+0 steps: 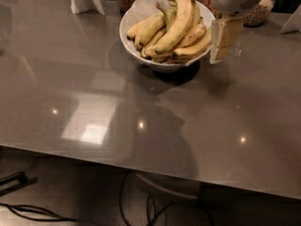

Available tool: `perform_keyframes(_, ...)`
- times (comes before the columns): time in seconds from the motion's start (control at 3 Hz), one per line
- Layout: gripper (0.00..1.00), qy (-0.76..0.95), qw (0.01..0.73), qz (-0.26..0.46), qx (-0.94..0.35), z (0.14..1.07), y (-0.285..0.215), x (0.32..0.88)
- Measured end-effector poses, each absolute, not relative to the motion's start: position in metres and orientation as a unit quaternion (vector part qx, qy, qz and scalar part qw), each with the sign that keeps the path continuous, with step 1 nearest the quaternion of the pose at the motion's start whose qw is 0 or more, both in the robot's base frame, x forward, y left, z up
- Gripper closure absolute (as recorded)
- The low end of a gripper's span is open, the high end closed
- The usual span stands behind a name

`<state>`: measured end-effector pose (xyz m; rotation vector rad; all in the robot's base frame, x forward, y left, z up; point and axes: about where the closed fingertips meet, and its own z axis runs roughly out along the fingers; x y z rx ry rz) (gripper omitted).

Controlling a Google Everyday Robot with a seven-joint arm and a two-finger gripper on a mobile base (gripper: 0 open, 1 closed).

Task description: Pick banana from white bowl

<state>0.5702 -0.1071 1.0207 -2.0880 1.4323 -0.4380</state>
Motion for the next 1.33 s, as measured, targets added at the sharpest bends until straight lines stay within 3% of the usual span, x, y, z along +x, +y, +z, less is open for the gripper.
perform_keyframes(0.67, 0.0, 0.323, 0.195, -0.29, -0.879, 1.018, -0.073, 0.588)
perform_keyframes(1.33, 0.0, 0.303, 0.187, -0.301, -0.885, 1.022, -0.076, 0.588)
